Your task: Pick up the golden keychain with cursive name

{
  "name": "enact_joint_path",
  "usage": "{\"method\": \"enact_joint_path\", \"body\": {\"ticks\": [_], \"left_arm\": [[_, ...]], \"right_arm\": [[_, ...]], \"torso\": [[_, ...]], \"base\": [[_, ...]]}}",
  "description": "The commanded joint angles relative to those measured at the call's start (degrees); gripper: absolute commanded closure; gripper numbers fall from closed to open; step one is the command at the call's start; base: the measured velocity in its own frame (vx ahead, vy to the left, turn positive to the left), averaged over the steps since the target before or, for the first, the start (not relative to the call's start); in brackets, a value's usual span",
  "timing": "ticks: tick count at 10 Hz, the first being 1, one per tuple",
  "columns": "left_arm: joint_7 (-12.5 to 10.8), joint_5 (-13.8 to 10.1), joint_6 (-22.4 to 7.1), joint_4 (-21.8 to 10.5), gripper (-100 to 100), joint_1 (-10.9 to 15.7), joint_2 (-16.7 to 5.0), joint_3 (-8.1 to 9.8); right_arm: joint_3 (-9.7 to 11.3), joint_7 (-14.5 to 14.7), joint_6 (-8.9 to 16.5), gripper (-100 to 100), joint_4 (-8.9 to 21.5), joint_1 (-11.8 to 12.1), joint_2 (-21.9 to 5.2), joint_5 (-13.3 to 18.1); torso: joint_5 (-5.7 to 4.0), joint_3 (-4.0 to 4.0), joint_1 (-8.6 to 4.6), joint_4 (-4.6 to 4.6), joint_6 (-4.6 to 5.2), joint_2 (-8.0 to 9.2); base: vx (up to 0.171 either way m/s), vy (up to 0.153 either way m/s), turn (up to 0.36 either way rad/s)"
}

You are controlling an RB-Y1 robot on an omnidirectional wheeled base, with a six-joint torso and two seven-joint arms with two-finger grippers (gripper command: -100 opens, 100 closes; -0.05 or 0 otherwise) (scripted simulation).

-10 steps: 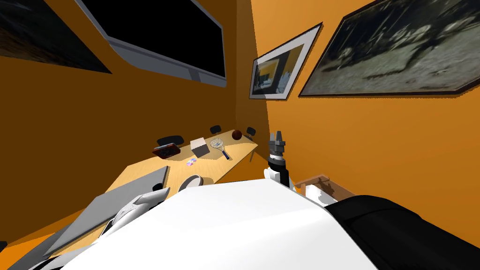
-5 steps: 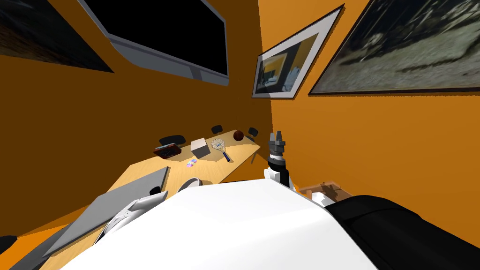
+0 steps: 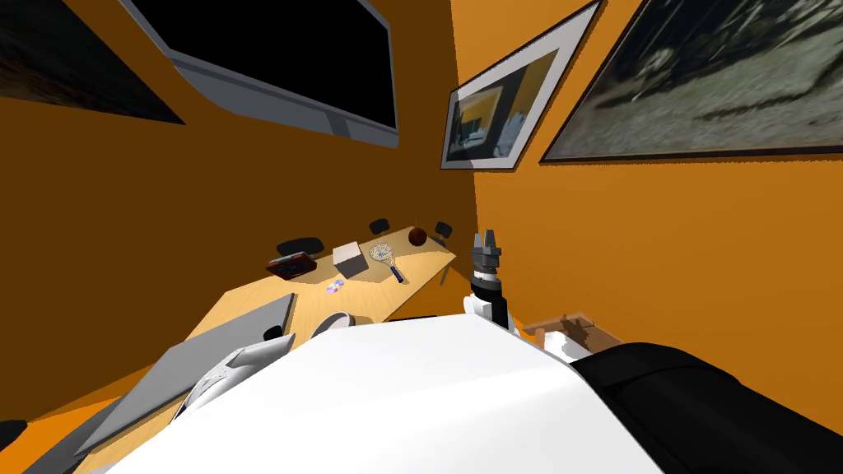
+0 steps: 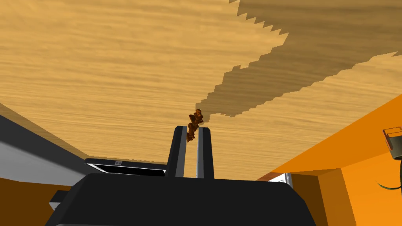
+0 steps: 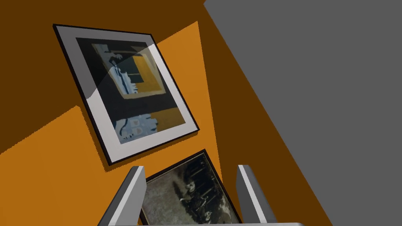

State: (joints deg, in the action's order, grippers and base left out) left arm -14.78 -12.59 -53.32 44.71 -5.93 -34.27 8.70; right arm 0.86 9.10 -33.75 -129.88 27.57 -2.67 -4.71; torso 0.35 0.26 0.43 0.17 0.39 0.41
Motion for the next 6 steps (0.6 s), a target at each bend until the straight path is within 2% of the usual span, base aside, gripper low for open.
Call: {"method": "enact_joint_path", "body": {"ticks": [1, 3, 4, 5, 6], "left_arm": [[0.06, 0.1, 0.47, -2.86, 100, 2.6, -0.07, -0.09], [-0.98, 0.69, 0.05, -7.86, 100, 7.2, -0.51, 0.08], [-0.98, 0.69, 0.05, -8.08, 100, 7.29, -0.51, 0.08], [-1.51, 0.98, -0.16, -10.14, 100, 9.64, -0.73, 0.16], [-1.51, 0.98, -0.16, -10.67, 100, 9.64, -0.73, 0.16]], "right_arm": [[0.0, 0.0, 0.0, 0, 0.0, 0.0, 0.0, 0.0], [0.0, 0.0, 0.0, 0, 0.0, 0.01, 0.0, 0.0], [0.0, 0.0, 0.0, 0, 0.0, 0.0, 0.0, 0.0], [-0.01, 0.0, 0.0, 0, 0.0, 0.02, 0.0, 0.0], [-0.01, 0.0, 0.0, 0, 0.0, 0.01, 0.0, 0.0]], "torso": [[0.0, 0.0, 0.0, 0.0, 0.0, 0.0], [0.05, 0.07, 0.15, 0.02, -0.09, 0.11], [0.05, 0.11, 0.16, 0.03, -0.08, 0.18], [0.06, 0.07, 0.19, -0.01, -0.18, 0.12], [0.06, 0.05, 0.2, 0.01, -0.12, 0.08]], "base": [[-0.16, 0.019, -0.187], [-0.153, 0.01, -0.152], [-0.126, 0.011, -0.081], [-0.124, 0.011, -0.097], [-0.087, 0.009, -0.075]]}}
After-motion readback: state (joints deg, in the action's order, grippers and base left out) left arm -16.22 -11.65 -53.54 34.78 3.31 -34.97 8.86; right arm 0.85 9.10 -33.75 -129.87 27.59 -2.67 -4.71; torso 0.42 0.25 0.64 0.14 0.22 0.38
